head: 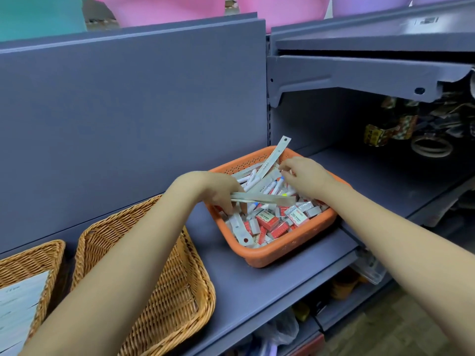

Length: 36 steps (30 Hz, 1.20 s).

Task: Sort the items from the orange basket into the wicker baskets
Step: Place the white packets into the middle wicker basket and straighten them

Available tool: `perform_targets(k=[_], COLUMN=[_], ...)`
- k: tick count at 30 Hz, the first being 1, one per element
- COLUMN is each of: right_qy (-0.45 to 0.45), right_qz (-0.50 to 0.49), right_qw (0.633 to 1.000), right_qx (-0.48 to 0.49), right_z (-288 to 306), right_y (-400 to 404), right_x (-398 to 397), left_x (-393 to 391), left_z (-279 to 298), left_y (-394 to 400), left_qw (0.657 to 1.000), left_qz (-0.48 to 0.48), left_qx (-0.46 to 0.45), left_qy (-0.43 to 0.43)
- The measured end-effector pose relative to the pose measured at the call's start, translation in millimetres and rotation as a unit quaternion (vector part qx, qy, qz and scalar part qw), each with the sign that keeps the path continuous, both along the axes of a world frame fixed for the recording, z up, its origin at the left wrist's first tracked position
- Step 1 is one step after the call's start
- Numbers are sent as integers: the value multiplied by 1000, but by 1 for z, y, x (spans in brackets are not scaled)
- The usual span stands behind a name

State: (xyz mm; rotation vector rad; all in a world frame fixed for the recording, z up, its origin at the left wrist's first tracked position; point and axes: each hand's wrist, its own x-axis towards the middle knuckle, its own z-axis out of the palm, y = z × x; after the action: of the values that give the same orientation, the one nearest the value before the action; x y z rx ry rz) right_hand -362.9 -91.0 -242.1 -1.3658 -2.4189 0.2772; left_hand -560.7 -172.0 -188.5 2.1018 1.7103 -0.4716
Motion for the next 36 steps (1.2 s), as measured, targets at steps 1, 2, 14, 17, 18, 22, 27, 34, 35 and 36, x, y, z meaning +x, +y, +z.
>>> perform_targets(k=[1, 2, 14, 17, 18, 22, 27, 34, 35, 36], right_qy=[-3, -9, -50, -30, -29, -34, -45, -66, -66, -68], right_qz=[-2, -3, -3, -13, -9, 4, 19, 66, 78, 92], right_qw=[1000, 1000, 999, 999, 1000, 999, 998, 995, 994, 992], right_qx=[-1, -3, -13, 0, 6, 16, 32, 43, 49, 57], right_z=[0, 0, -1, 6, 10, 22, 27, 28, 30, 32], right_y=[-1, -2, -15, -23, -26, -37, -54, -72, -77, -82], right_x=[0, 1, 1, -6, -9, -25, -48, -100, -109, -117], left_x=[2, 3, -12, -17, -16, -8, -8, -29, -34, -40], left_z=[2, 2, 2, 5, 7, 7, -10, -5, -6, -7], left_y=[-1, -2, -4, -5, -7, -16, -22, -46, -52, -59], left_qw=[999, 998, 972, 935, 920, 815, 722, 645, 651, 656], left_qz=[-5, -9, -39, -35, -23, 107, 180, 277, 284, 293], left_qx=[-15, -22, 221, 297, 320, 310, 304, 381, 390, 396], left_qy=[33, 59, -76, -191, -227, -478, -596, -602, -587, -571])
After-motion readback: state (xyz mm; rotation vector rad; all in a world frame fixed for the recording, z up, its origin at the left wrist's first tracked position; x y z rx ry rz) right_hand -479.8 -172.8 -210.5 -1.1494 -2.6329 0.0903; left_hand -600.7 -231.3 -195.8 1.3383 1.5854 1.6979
